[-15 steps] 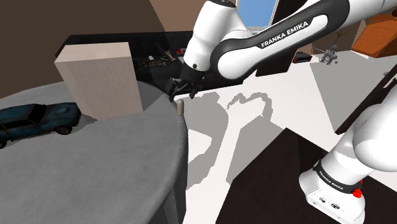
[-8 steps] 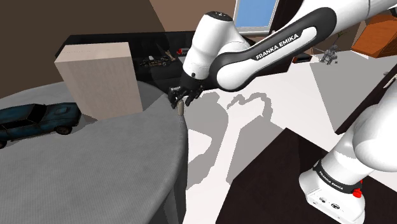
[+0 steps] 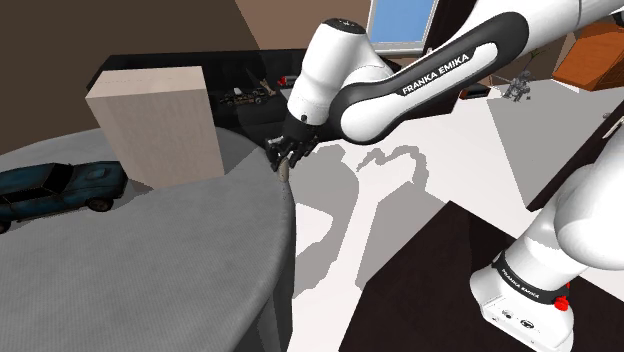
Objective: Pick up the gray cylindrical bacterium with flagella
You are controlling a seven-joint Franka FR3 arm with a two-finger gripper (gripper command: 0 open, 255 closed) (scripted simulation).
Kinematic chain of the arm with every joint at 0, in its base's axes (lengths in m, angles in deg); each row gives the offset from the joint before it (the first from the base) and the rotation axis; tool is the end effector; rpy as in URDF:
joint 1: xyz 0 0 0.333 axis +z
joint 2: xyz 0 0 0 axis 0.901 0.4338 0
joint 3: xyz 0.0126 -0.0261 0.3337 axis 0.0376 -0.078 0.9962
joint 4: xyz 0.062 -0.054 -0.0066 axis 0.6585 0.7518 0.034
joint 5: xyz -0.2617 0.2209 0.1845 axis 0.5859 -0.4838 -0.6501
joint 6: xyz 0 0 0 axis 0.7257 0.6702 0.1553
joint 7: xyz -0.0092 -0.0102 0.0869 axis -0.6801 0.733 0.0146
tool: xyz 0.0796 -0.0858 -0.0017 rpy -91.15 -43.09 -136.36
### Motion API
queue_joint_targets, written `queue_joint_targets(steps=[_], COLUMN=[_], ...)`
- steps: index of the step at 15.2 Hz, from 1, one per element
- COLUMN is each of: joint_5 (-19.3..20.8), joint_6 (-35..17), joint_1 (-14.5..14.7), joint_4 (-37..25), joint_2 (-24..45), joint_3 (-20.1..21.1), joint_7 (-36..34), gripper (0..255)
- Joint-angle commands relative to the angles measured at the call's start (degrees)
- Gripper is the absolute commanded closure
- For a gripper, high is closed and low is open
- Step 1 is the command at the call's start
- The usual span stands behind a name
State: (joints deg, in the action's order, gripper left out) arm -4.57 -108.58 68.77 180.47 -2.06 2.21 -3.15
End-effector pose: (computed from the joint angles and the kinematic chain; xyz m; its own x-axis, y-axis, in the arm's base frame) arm 0.4923 0.2816 0.4077 0.9461 -0.1601 0.2816 -0.1083 -0.9756 -0.1908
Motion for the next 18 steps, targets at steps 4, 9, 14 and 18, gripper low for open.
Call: queue_joint_targets(steps=[4, 9, 14, 18], joint_5=[-1.26, -2.94, -4.19, -4.61], joint_6=[2.35, 6.06, 9.81, 11.43], joint_1=[-0.1, -0.18, -0.21, -0.22], joint_4=[-1.11, -3.03, -5.27, -6.32], joint_2=[-1.29, -3.31, -4.99, -5.62], joint_3=[0.1, 0.11, 0.0, -0.07], joint_7=[0.95, 2.18, 3.1, 3.41], gripper=[255, 255, 255, 255])
